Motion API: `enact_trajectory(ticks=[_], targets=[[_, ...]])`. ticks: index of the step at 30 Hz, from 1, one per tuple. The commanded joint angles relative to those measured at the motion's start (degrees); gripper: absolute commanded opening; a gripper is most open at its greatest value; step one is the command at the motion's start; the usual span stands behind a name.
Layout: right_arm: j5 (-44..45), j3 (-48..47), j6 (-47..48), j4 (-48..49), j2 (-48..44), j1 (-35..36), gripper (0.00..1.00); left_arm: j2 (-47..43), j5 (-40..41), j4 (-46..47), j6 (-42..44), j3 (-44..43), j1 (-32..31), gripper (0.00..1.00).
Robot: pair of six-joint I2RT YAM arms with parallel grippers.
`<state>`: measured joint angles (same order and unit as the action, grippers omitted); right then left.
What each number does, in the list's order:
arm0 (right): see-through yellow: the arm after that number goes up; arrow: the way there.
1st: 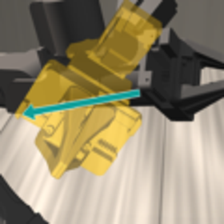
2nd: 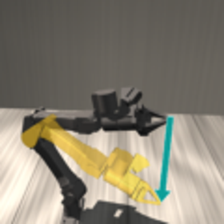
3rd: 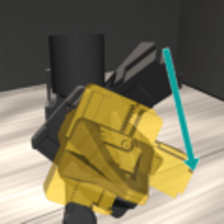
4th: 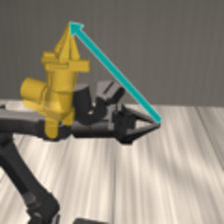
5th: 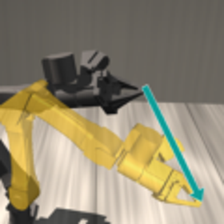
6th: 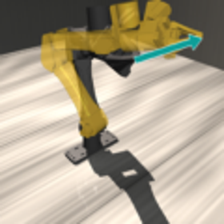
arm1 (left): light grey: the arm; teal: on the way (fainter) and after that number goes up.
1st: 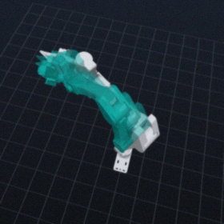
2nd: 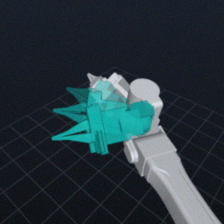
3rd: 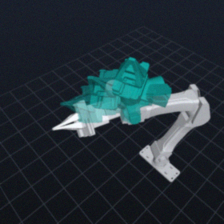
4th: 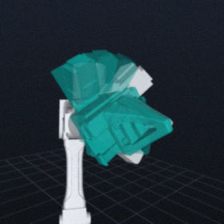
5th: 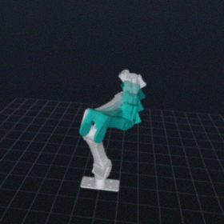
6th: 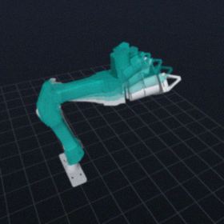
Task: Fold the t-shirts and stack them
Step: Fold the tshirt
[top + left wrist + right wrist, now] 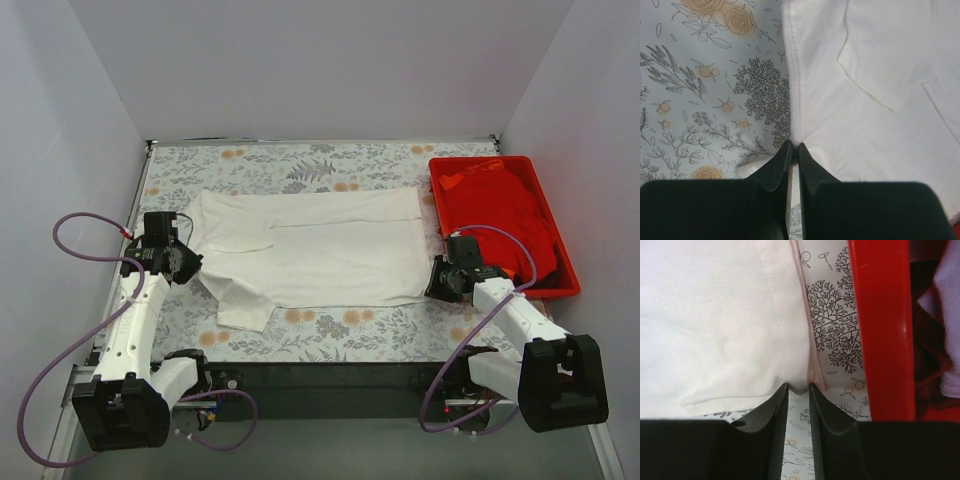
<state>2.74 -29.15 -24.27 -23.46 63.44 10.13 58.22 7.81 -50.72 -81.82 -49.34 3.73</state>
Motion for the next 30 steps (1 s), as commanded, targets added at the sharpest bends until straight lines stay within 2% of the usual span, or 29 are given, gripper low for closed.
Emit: enact_trajectory(ticks=[1,10,30], targets=[[3.14,0.85,-0.69,-1.75,0.46,-0.73,0.31,-1.97,-0.69,0.71,0.78,-0.14,0.14,0.00],[7.72,-0.56,-0.42,-5.10,-1.65,-0.64,0.35,-2.23,-1.05,0.97,0.79,-0.05,0.14,0.00],[5.26,2.60,-1.92,-3.17,4.14,-0.55,0.36,-3.81,-0.87,1.15,0.61,0.39,0.14,0.00]])
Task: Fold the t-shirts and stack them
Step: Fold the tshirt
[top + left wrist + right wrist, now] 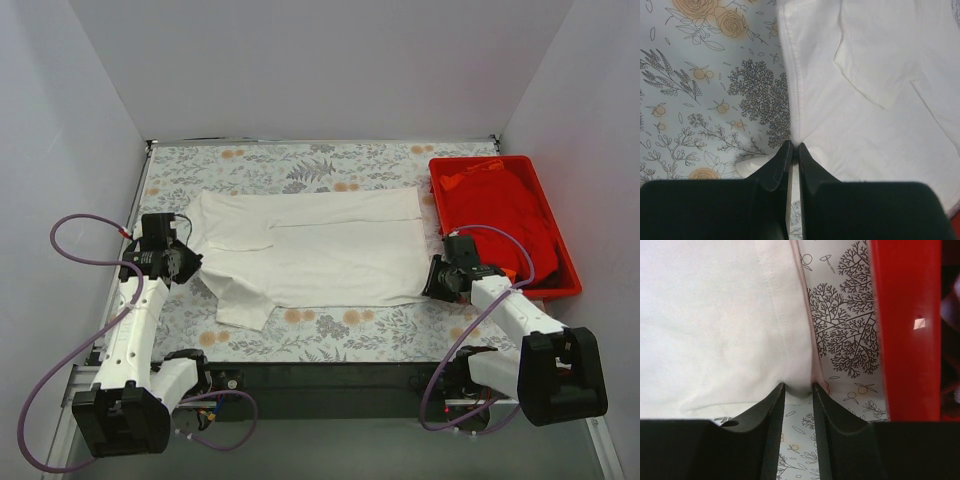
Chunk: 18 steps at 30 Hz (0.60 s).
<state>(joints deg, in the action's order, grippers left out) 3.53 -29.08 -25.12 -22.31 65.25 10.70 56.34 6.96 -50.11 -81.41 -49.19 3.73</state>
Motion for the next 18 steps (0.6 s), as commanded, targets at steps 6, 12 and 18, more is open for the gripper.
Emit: enact_trajectory(ticks=[6,12,18], targets=[[1.92,2.27,-0.89,-4.94,4.62,-0.68,0.26,-2.37,0.51,0.01,-0.07,0.24,0.23,0.00],[0.78,1.13,-0.28,-5.99,4.18,-0.68,0.01,-2.20,2.35,-0.34,-0.07,-0.82,0.14,0.00],[0.86,-2.73,2.01,-9.59,0.58,-0.68,0.01,-1.58,2.70,-0.96,0.63,-1.79,0.14,0.00]])
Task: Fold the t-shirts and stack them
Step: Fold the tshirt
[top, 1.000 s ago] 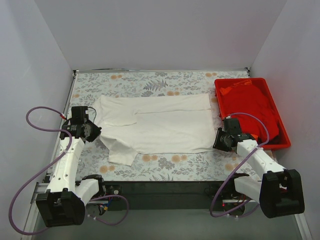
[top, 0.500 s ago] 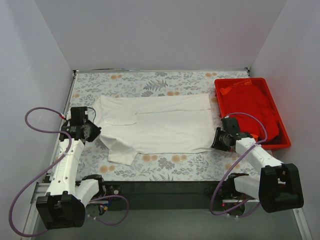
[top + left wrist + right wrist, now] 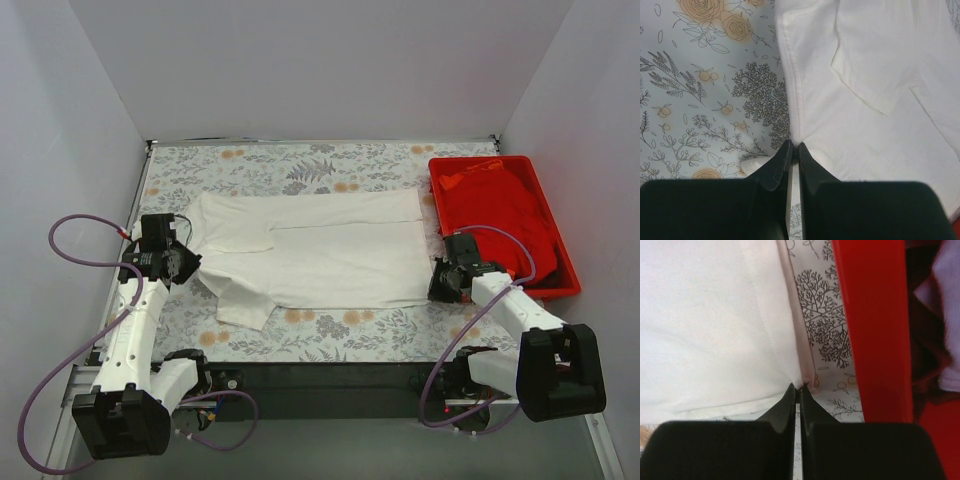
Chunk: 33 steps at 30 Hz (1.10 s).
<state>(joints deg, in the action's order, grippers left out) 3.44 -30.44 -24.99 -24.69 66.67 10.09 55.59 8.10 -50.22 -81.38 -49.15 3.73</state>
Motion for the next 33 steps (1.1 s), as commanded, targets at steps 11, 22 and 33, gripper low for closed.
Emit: enact_trajectory(ticks=[11,22,33], targets=[[-1.77,-12.97,5.48,-10.03,2.14,-0.07,0.01,2.93,1.31,0.47,0.09,-1.74,0.14,0.00],[-0.28,-25.46,8.82,-9.85,13.99,-0.07,0.01,11.20,3.85,3.10,0.17,-5.34,0.23,0.00],[1.39,-34.86,10.58,-9.33,23.23,-1.39,0.01,21.13,6.23,6.53,0.70,-10.97,1.72,0.00]])
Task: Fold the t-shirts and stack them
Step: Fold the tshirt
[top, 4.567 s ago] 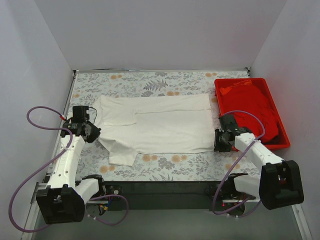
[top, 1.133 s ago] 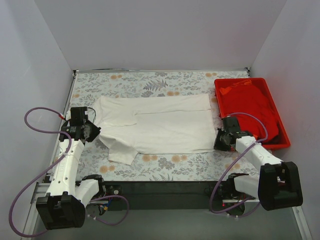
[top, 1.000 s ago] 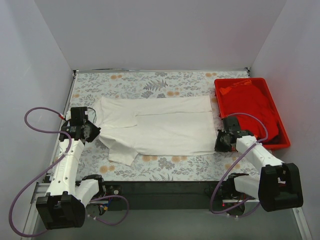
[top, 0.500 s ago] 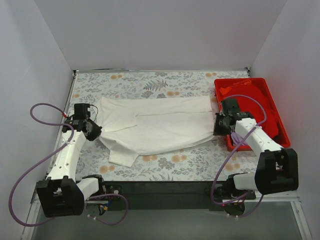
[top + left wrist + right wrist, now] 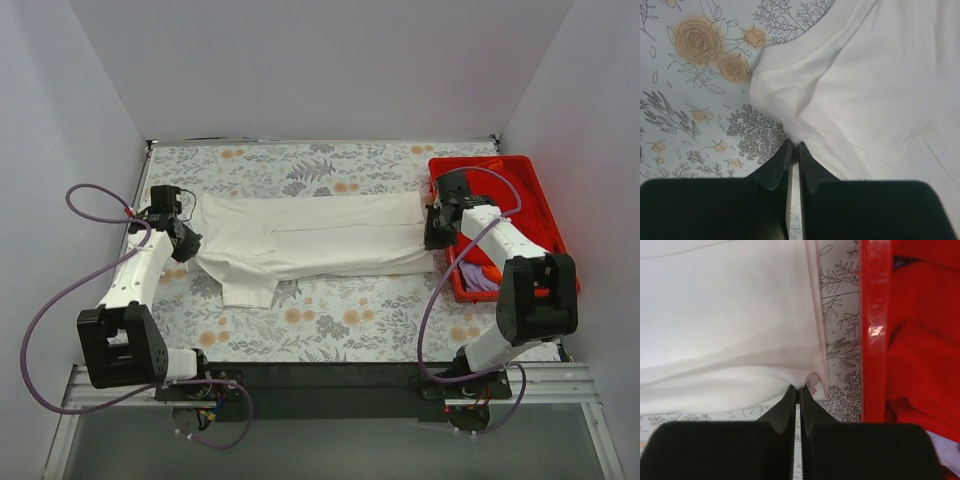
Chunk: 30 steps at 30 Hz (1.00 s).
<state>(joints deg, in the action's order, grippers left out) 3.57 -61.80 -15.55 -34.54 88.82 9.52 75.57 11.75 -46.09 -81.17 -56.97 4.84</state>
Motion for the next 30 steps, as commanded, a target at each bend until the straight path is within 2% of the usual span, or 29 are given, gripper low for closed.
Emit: enact_trajectory(ticks=[1,13,30], targets=[[1.26,-4.11,1.14,0.53,2.31,-0.90,0.01,1.85,2.58,2.66,0.40,-3.50,0.78,0.00],[2.66,-8.25,0.96,1.50,8.30,-1.35,0.01,11.52,3.19,5.74,0.31,-8.33,0.96,0.00],[2.76,-13.08,0.70,3.34,13.66,-1.43,0.01,14.86,5.48,8.64,0.48,-5.43,1.05,0.00]])
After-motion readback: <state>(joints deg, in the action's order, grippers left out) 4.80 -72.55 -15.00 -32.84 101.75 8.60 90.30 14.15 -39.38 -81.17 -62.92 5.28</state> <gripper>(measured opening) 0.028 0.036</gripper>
